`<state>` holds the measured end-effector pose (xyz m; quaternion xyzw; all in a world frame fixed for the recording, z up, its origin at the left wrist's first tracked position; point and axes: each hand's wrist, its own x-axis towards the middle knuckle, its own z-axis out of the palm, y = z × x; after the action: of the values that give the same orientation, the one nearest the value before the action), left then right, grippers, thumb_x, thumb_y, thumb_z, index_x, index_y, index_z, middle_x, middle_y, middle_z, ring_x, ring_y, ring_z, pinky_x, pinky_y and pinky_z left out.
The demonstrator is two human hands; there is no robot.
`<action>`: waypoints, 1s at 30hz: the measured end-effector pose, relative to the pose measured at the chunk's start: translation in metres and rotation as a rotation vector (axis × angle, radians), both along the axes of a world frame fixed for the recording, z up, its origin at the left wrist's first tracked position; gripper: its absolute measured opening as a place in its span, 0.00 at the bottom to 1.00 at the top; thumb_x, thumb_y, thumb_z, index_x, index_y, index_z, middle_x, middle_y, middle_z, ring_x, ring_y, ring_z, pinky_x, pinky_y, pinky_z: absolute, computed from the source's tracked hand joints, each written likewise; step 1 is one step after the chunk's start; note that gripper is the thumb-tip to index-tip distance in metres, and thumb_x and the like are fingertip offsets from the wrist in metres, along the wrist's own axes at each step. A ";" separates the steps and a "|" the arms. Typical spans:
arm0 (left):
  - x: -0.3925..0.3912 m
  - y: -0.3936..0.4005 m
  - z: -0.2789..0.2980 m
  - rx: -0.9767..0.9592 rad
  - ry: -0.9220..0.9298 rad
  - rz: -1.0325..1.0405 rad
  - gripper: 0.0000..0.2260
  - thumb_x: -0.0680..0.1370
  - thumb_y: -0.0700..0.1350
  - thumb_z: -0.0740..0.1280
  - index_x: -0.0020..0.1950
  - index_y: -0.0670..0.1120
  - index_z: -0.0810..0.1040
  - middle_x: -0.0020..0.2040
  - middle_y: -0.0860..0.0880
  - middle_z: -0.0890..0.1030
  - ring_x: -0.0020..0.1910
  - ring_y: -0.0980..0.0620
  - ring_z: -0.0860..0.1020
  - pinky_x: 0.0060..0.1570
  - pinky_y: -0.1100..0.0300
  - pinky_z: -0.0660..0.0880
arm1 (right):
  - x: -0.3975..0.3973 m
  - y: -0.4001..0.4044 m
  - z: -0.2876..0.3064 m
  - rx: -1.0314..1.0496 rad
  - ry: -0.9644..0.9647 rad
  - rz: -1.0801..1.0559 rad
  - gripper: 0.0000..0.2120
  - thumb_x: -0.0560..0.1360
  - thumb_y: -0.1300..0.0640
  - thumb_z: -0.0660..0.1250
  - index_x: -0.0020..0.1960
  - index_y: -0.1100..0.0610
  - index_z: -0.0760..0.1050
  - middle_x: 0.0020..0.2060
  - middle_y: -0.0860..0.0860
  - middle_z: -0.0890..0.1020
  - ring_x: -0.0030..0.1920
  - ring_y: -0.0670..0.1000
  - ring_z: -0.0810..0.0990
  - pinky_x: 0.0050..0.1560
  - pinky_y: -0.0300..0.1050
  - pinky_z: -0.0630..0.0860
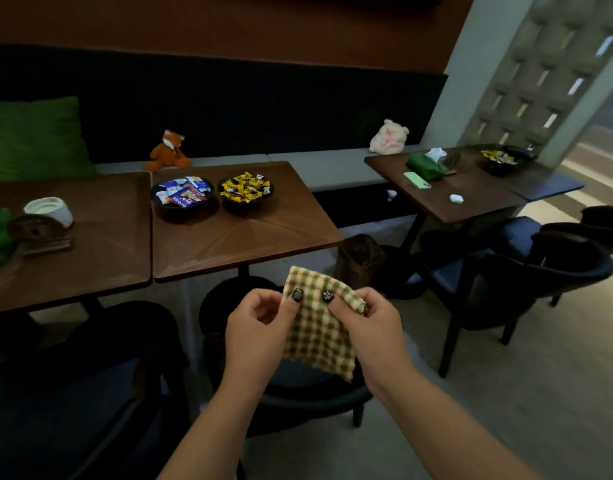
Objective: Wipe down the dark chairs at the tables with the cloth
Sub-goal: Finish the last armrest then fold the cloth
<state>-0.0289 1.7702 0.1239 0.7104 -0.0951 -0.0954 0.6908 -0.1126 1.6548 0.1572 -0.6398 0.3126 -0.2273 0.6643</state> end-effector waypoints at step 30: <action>-0.151 0.150 0.060 0.051 -0.095 -0.329 0.06 0.77 0.44 0.68 0.42 0.51 0.82 0.40 0.48 0.83 0.39 0.56 0.80 0.39 0.65 0.77 | -0.165 0.091 0.045 -0.269 -0.083 0.364 0.02 0.77 0.58 0.66 0.49 0.56 0.74 0.42 0.53 0.83 0.44 0.53 0.82 0.44 0.47 0.80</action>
<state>-0.1803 1.9200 0.1843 0.7064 -0.2400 -0.1760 0.6422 -0.2775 1.7457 0.2027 -0.7586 0.1311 -0.1695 0.6153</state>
